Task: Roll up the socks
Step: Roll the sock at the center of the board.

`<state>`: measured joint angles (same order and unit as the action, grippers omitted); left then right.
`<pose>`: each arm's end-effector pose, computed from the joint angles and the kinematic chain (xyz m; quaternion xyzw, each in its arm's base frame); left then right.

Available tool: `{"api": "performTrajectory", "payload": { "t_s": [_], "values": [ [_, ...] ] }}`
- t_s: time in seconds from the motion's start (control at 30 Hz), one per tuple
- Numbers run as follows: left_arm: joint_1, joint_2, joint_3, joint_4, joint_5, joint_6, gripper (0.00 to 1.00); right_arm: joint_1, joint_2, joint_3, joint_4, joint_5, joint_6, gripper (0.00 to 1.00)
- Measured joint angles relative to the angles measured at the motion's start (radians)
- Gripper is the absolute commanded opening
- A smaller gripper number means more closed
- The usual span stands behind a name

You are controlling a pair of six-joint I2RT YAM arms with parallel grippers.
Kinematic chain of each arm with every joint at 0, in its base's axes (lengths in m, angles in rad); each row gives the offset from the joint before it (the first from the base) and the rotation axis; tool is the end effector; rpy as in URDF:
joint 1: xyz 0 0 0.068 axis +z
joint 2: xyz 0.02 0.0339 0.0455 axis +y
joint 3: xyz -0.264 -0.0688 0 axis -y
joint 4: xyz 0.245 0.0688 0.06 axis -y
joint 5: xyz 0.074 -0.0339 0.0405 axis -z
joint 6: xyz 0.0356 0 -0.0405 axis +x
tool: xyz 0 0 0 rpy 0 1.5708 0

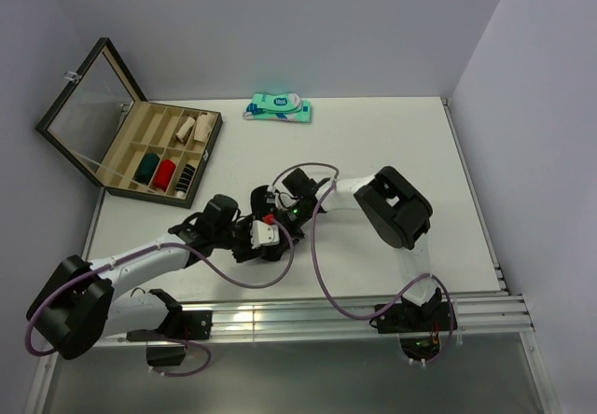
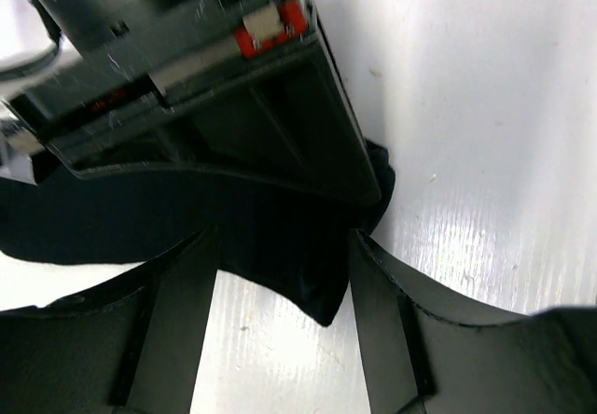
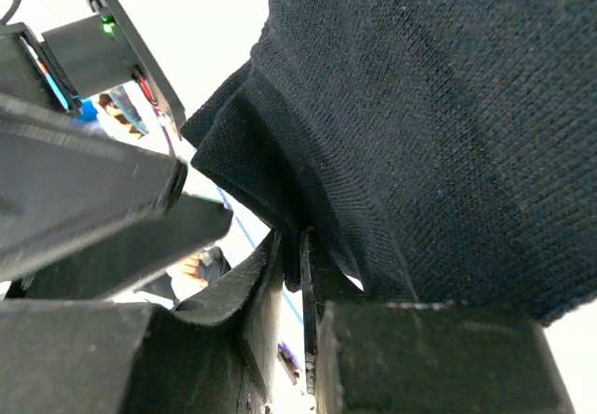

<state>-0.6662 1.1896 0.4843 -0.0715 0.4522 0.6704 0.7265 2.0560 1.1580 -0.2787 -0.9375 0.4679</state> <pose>0.1656 -0.1499 0.1711 0.6249 0.6517 -0.2060 0.3772 0.2644 0.2734 0.1050 0.2005 -0.8562 -0.4646 0.1047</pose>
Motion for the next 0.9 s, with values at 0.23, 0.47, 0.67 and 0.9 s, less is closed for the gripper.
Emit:
{"api": "performTrajectory", "payload": {
  "t_s": [0.23, 0.47, 0.67, 0.9],
  "values": [
    [-0.018, 0.010, 0.054, -0.032, 0.027, -0.002, 0.62, -0.010, 0.000, 0.000, 0.014, -0.008, 0.019, 0.16],
    [-0.024, 0.085, 0.089, -0.095, 0.026, 0.017, 0.62, -0.024, 0.000, 0.000, 0.014, -0.011, 0.022, 0.16],
    [-0.026, 0.113, 0.107, -0.141, 0.023, 0.026, 0.60, -0.039, 0.000, -0.001, 0.016, -0.011, 0.023, 0.16],
    [-0.027, 0.167, 0.143, -0.145, 0.021, 0.024, 0.51, -0.042, 0.000, -0.023, 0.050, -0.017, 0.038, 0.16]
  ]
}}
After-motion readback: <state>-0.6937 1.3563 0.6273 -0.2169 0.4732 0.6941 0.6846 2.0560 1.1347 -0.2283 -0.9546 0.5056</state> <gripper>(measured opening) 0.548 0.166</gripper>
